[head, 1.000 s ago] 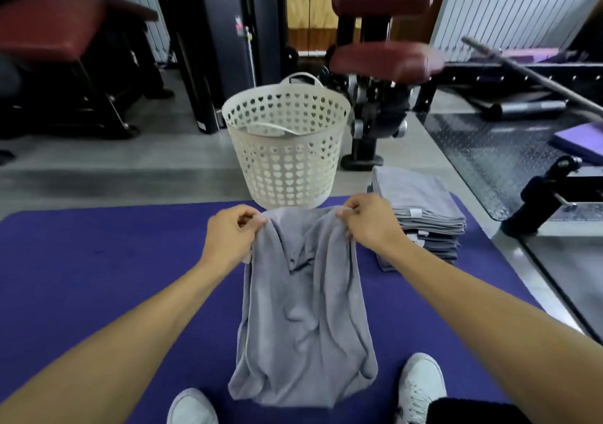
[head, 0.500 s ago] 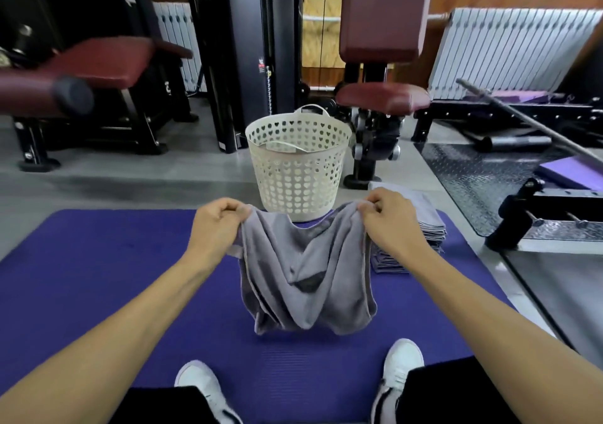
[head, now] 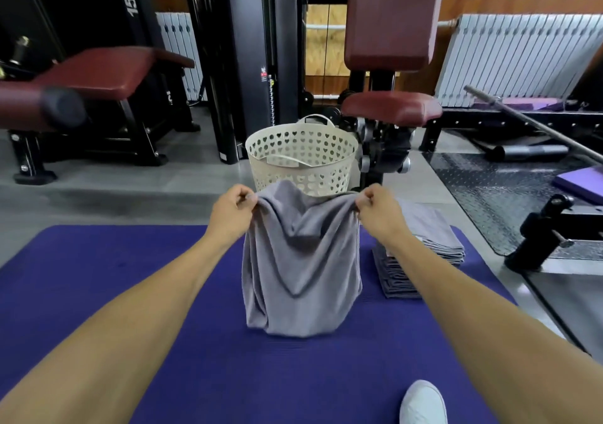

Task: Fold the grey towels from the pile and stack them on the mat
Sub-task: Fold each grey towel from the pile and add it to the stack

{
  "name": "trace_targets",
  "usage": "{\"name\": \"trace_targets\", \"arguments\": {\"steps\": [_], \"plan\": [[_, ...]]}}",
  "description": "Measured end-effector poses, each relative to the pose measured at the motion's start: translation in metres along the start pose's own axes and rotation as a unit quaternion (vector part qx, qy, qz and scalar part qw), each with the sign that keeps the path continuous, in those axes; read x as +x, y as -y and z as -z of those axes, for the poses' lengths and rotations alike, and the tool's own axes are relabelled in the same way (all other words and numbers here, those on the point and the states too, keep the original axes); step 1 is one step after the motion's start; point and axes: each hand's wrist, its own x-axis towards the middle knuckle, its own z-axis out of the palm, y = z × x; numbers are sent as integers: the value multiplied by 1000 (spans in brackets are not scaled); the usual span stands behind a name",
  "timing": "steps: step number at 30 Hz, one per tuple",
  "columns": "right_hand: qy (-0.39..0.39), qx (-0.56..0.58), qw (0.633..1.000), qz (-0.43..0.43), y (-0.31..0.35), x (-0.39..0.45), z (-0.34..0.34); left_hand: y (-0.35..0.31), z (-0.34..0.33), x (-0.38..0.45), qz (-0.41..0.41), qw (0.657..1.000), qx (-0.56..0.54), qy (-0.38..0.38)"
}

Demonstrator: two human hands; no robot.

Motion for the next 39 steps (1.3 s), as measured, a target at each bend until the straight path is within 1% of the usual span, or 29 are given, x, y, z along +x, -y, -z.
{"name": "trace_targets", "arguments": {"steps": [2, 4, 6, 7, 10, 12, 15, 19, 22, 25, 27, 28, 29, 31, 33, 36, 39], "plan": [[-10, 12, 1000, 19, 4, 10, 1, 1, 5, 11, -14, 1000, -8, -4], [-13, 35, 999, 24, 2, 14, 0, 8, 12, 16, -10, 1000, -28, -9], [-1, 54, 998, 28, -6, 7, -3, 18, 15, 11, 1, 998, -56, 3], [9, 50, 998, 24, -12, 0, -6, 25, 16, 5, 9, 998, -53, 11], [56, 8, 998, -8, -42, -40, -14, 56, 14, -29, 38, 998, 23, 47], [92, -22, 995, -42, -71, -75, -21, 82, 13, -61, 64, 989, 98, 91], [137, -55, 985, -89, -114, -126, -30, 116, 10, -113, 116, 973, 145, 136], [197, -96, 967, -126, -148, -168, -39, 140, 10, -157, 152, 961, 148, 177], [242, -110, 955, -135, -154, -183, -44, 148, 11, -173, 155, 940, 164, 256], [337, -121, 919, -164, -157, -196, -48, 158, 9, -185, 171, 903, 193, 343], [398, -131, 890, -178, -160, -199, -52, 164, 3, -187, 178, 894, 187, 366], [409, -129, 885, -180, -161, -198, -54, 165, 0, -186, 177, 896, 185, 362], [404, -117, 889, -178, -161, -195, -56, 165, -4, -183, 174, 901, 188, 351], [369, -93, 909, -170, -158, -184, -62, 166, -13, -170, 160, 912, 199, 322], [342, -72, 923, -160, -153, -168, -70, 169, -20, -152, 165, 916, 200, 308], [333, -59, 932, -130, -146, -139, -91, 182, -32, -119, 181, 911, 208, 305], [335, -54, 934, -114, -151, -105, -124, 208, -49, -82, 193, 909, 219, 297]]}}
